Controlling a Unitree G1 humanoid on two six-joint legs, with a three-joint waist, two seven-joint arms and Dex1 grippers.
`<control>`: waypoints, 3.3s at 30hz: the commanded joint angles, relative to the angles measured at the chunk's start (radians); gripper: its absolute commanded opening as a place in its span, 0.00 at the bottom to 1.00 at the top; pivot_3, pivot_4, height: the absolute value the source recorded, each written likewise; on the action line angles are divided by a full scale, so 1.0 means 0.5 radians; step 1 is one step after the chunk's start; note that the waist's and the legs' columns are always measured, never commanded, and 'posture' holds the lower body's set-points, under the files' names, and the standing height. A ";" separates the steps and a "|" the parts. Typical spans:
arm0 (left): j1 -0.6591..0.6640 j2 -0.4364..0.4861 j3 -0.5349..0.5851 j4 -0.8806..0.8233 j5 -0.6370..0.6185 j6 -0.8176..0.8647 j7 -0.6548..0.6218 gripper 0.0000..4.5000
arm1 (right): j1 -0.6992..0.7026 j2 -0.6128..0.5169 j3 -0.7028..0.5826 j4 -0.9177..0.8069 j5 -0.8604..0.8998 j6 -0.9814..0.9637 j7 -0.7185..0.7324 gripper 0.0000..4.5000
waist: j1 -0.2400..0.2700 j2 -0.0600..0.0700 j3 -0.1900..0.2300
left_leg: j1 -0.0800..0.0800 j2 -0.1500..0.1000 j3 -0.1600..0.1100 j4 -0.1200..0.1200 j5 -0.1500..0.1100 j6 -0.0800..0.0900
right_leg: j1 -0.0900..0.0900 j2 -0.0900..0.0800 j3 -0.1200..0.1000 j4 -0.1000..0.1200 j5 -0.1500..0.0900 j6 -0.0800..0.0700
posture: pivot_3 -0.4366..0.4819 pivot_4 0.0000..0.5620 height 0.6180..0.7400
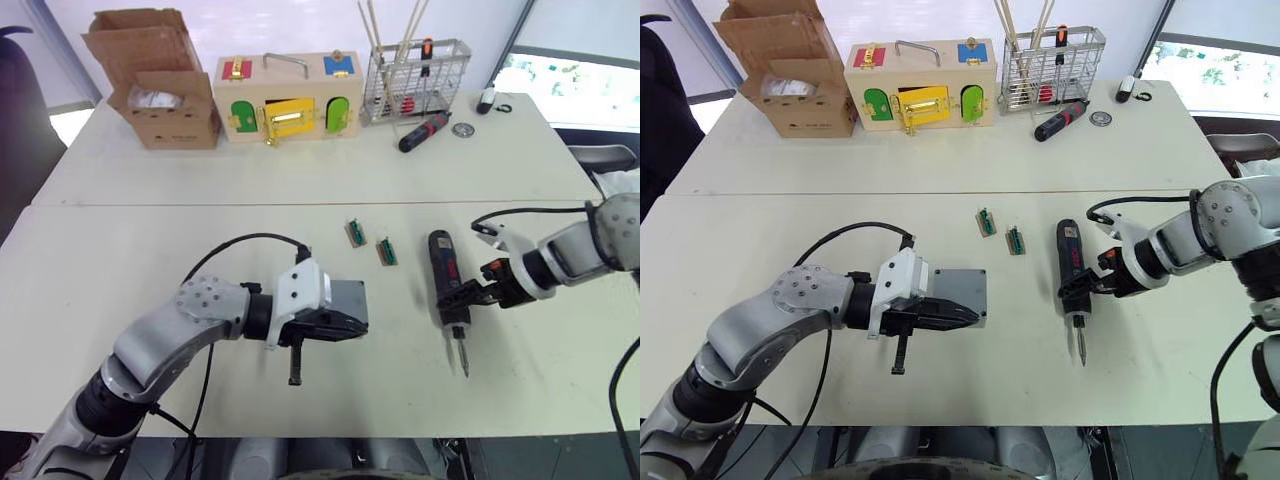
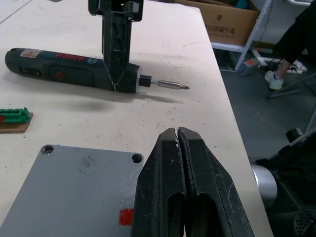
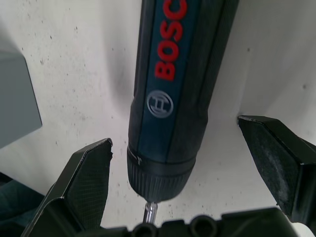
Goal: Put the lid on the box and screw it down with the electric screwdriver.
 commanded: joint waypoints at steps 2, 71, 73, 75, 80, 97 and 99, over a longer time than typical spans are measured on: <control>0.012 0.001 0.007 -0.068 0.004 0.002 0.029 0.00 | -0.006 0.097 0.069 -0.002 -0.134 0.010 -0.011 0.99 | -0.005 -0.008 -0.005 | 0.002 0.001 0.000 0.000 0.000 0.000 | 0.001 0.001 0.000 0.000 0.000 0.000 | 0.48 0.27 1.00; -0.328 0.097 0.189 0.772 0.213 -0.276 -0.428 0.00 | 0.285 0.899 -2.064 -0.485 0.534 -0.242 -1.018 0.43 | -0.003 -0.005 -0.009 | -0.059 0.003 0.003 0.004 0.010 -0.016 | -0.069 0.001 -0.005 0.029 0.003 -0.010 | 0.48 0.27 1.00; -0.380 0.104 0.196 0.828 0.215 -0.280 -0.485 0.00 | 0.474 0.984 -2.047 -0.713 0.944 -0.579 -1.407 0.43 | -0.008 -0.007 -0.009 | -0.059 0.005 0.002 0.004 0.010 -0.016 | -0.068 0.002 -0.005 0.029 0.003 -0.010 | 0.48 0.27 1.00; -0.414 0.107 0.209 0.874 0.207 -0.279 -0.528 0.00 | 0.591 1.062 -2.021 -0.956 1.195 -0.890 -1.595 0.43 | -0.012 -0.005 -0.008 | -0.058 0.005 0.003 0.005 0.009 -0.014 | -0.068 0.002 -0.004 0.031 0.003 -0.010 | 0.48 0.27 1.00; -0.509 0.072 0.218 0.950 0.202 -0.247 -0.564 0.00 | 0.585 1.262 -2.004 -1.553 0.931 -1.493 -1.454 0.43 | -0.018 0.005 -0.002 | -0.054 0.004 0.004 0.006 0.011 -0.014 | -0.068 0.004 -0.001 0.033 0.003 -0.010 | 0.48 0.27 1.00; -0.459 0.055 0.123 0.798 0.204 -0.184 -0.637 0.00 | 1.124 1.254 -0.903 -2.206 -1.076 -2.185 -0.661 0.43 | -0.009 0.003 -0.003 | -0.053 0.002 0.000 0.006 0.021 -0.031 | -0.067 0.003 -0.001 0.034 0.003 -0.010 | 0.48 0.27 1.00; -0.425 0.047 0.070 0.750 0.247 -0.206 -0.621 0.00 | 1.184 1.243 -0.847 -2.242 -1.142 -2.168 -0.619 0.43 | -0.009 0.003 -0.003 | -0.052 0.002 0.000 0.007 0.021 -0.032 | -0.067 0.004 -0.002 0.035 0.003 -0.010 | 0.48 0.27 1.00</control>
